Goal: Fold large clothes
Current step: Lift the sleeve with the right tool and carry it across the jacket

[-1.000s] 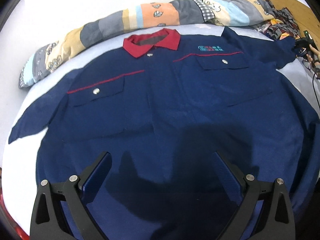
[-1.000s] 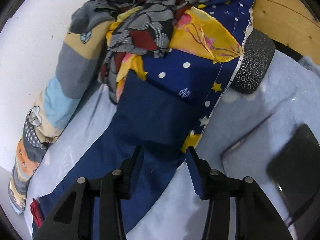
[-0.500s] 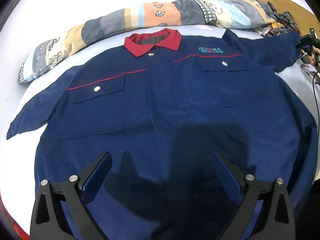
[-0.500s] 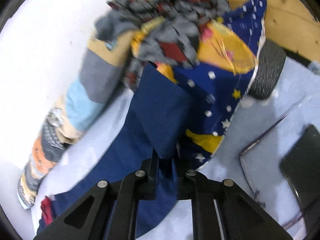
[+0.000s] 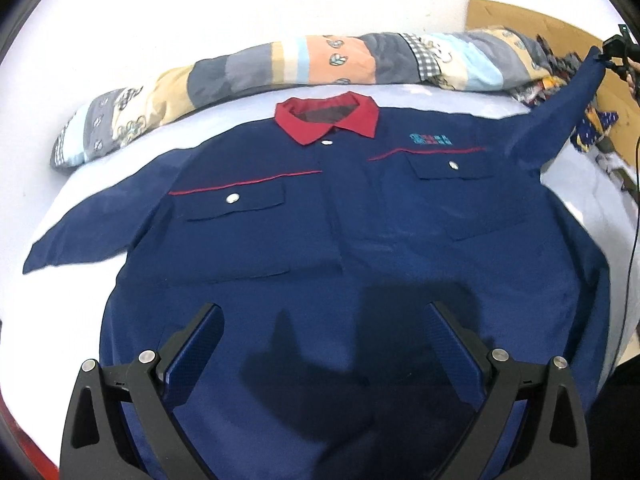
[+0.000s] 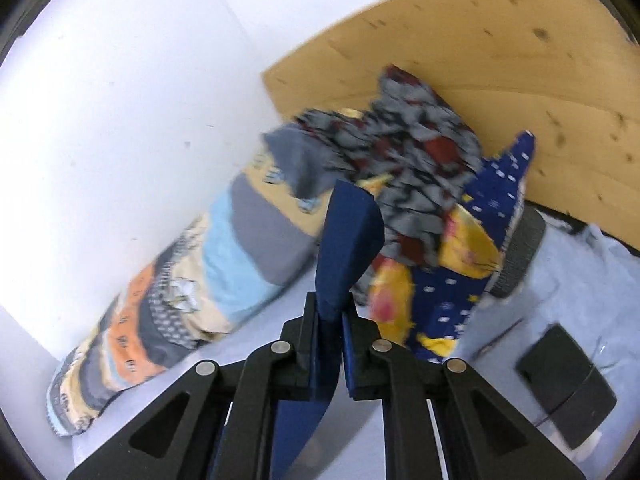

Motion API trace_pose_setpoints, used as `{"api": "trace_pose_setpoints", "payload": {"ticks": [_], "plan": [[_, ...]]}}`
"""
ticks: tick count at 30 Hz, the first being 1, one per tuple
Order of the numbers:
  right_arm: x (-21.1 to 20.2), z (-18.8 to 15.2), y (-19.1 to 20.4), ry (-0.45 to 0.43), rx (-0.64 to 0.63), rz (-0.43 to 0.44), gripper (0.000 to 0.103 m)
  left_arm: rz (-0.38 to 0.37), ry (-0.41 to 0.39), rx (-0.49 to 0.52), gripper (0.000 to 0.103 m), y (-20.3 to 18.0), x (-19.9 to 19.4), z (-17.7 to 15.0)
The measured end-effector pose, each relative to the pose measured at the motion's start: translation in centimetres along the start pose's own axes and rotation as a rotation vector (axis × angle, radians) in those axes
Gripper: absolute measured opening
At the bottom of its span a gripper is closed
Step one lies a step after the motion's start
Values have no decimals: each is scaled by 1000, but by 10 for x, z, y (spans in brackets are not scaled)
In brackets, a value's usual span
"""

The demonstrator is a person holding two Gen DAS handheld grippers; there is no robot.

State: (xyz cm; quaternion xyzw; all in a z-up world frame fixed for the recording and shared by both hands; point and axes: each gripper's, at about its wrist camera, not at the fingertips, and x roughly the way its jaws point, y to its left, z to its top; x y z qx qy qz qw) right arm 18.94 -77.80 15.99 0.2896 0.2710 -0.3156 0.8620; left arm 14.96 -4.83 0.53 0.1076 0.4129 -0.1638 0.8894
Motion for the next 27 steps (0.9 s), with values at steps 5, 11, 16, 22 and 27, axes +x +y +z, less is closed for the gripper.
{"api": "trace_pose_setpoints", "payload": {"ticks": [5,11,16,22,27], "plan": [[-30,-9,75,3,-82,88,11,-75,8,-81,100,24,-12,2],[-69,-56,195,47,-278,204,11,-98,-44,-119,100,51,-38,-2],[-93,-126,304,130,-439,331,11,-67,-126,-136,101,77,-67,-18],[-86,-283,429,329,-613,471,11,-47,-154,-195,101,109,-82,-42],[-51,-439,486,495,-694,469,11,-55,-138,-257,101,127,-83,-51]]}}
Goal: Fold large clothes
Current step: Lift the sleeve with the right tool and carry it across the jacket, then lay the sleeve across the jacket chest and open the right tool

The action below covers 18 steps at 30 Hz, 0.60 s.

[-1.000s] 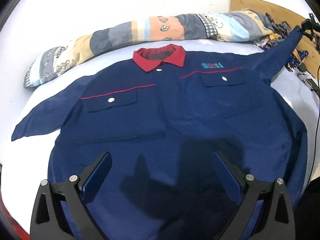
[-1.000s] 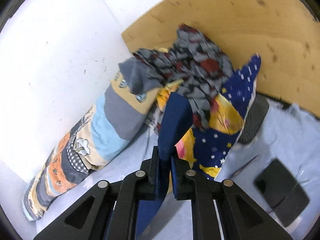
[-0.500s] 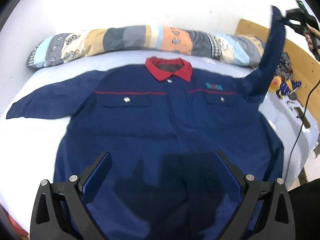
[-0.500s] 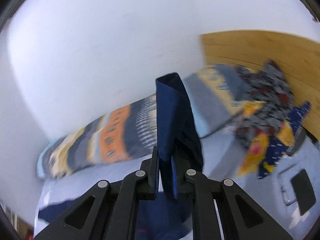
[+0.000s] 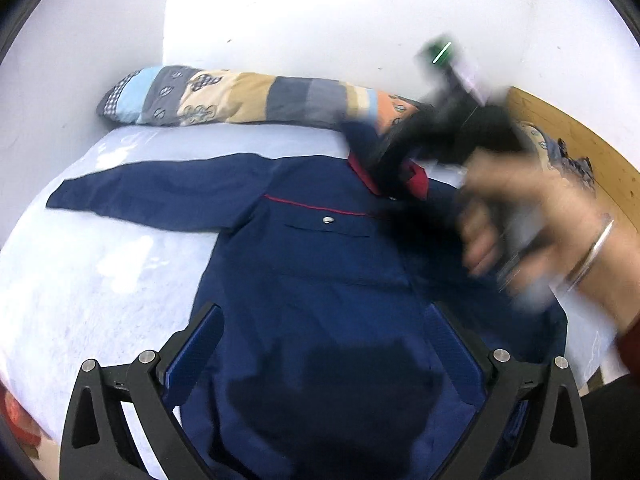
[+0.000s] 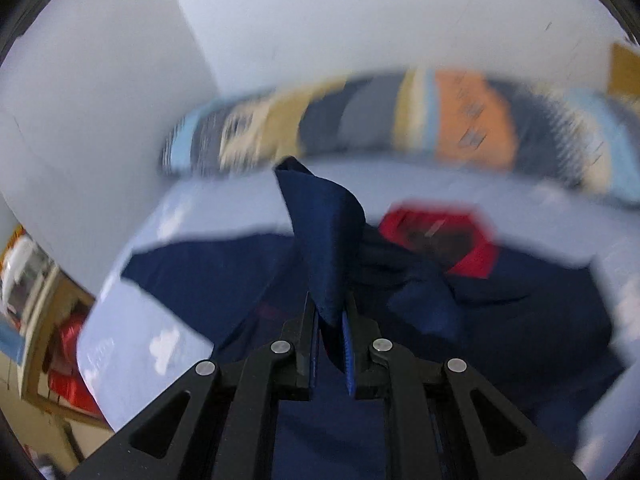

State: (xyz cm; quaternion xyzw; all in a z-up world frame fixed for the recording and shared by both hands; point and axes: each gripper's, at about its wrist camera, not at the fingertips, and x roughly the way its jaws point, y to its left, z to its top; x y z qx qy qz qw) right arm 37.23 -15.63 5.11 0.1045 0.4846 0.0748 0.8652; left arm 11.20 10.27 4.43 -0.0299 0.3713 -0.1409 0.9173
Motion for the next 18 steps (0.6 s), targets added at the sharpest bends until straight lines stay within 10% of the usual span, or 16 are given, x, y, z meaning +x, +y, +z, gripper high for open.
{"api": "trace_pose_setpoints", "payload": {"ticks": [7,18], "plan": [[140,-89,21,180,-13,-118,18,-14,19,-8,101,-3,4,8],[6,-104,-15,82,-24,134,56,-26,1,20,101,-8,6,12]]}}
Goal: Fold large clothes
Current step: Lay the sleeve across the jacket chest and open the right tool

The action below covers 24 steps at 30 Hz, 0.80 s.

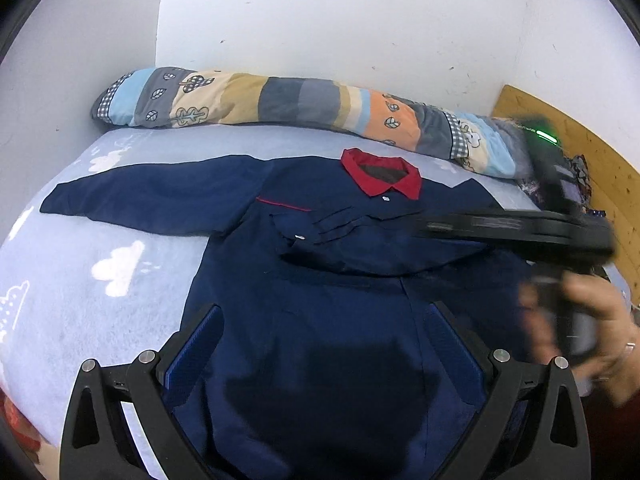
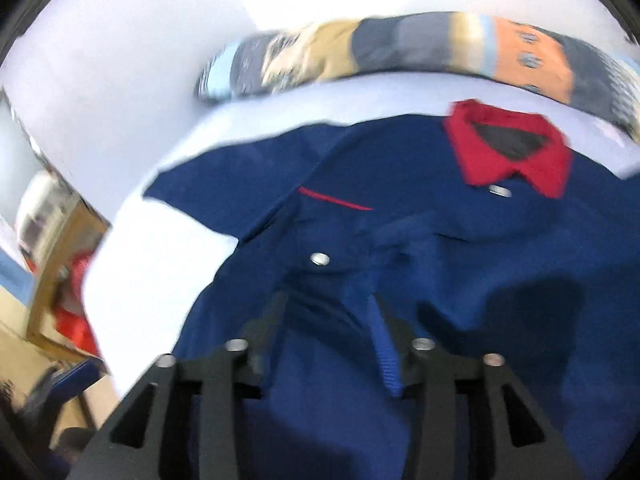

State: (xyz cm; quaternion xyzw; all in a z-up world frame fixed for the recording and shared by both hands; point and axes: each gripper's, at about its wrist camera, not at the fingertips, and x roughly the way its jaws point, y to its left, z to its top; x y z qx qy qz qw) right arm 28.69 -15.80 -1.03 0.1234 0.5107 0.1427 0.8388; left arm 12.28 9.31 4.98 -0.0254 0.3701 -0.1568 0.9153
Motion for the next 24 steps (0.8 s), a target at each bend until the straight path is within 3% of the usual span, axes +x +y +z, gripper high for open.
{"api": "trace_pose_setpoints", "payload": {"ticks": [3,5,9,11,12,15,16,21,24], "plan": [[-43,-20,-45,-20,129,-22,57,2,12,3,101,-3,2,1],[-62,-41,-89,14,206,-82,58,-12,19,0,101,-6,3,2],[-82,-112,-163,180,389,-178,58,-17,23,12,101,-14,2,3],[-92,-150,-183,249,442,-207,39,-21,23,15,101,-16,2,2],[-100,-165,-190,278,450,-213,10,-22,25,18,101,-18,2,2],[-129,-189,-208,349,492,-519,0,-8,25,38,101,-23,3,1],[-138,-190,-209,335,493,-540,1,-3,26,46,101,-24,4,0],[-153,-169,-165,225,351,-553,25,24,41,62,101,-30,10,-4],[-154,-145,-157,117,387,-345,23,22,58,60,101,-31,12,-5]]}}
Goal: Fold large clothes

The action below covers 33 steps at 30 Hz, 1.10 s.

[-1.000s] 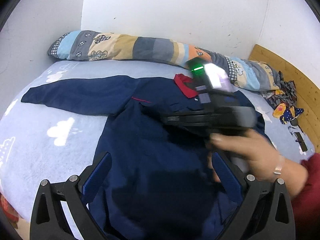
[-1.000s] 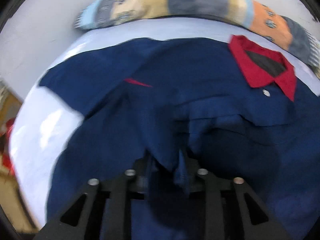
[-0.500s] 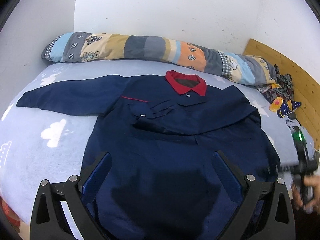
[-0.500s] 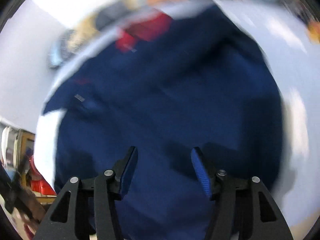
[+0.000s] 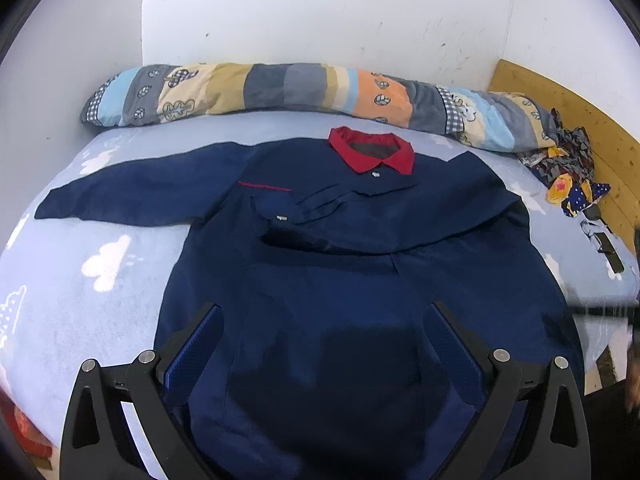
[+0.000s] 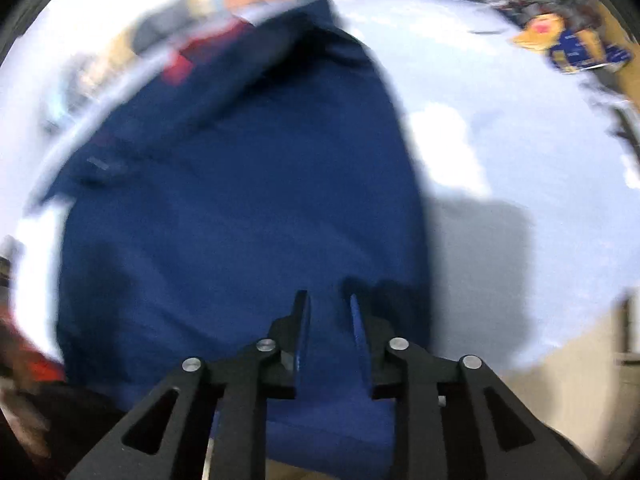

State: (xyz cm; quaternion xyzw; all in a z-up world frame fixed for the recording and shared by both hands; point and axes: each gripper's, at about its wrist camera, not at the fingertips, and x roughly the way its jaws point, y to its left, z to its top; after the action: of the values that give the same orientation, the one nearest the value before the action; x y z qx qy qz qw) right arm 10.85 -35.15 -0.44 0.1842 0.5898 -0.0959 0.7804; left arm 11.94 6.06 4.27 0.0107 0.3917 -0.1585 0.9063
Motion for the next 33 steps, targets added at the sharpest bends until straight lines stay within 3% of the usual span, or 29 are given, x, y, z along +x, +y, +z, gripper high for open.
{"api": "trace_pose_setpoints", "payload": {"ticks": [3,5,7,12,14,15,19,20,22,24,27,28,30,33], "plan": [[-4,37,-3,-54,54,142,26,22,6,23,101,-2,3,-1],[-6,63,-9,-108,103,235,34,38,5,33,101,-3,6,0],[10,98,-10,-135,152,288,63,44,2,28,101,-2,9,4],[69,147,-17,-153,263,285,63,40,32,9,101,0,22,5],[93,160,-27,-156,310,288,41,32,47,4,101,1,25,7],[105,156,-20,-165,313,292,8,26,48,2,101,1,25,7],[114,145,-19,-10,284,137,3,7,33,-8,101,6,19,10],[111,136,-15,26,253,87,4,-3,32,-19,101,9,17,10],[98,123,-2,76,174,8,17,-11,29,-33,101,13,16,9],[82,114,17,86,105,-51,22,-19,37,-50,101,19,15,8],[54,97,75,37,-82,27,26,-18,35,-70,101,27,13,7],[49,95,106,21,-172,84,42,-10,32,-81,101,31,12,7],[47,88,158,8,-321,175,62,-1,23,-107,101,37,9,6],[64,82,238,-16,-515,230,61,34,12,-135,101,48,5,4]]}}
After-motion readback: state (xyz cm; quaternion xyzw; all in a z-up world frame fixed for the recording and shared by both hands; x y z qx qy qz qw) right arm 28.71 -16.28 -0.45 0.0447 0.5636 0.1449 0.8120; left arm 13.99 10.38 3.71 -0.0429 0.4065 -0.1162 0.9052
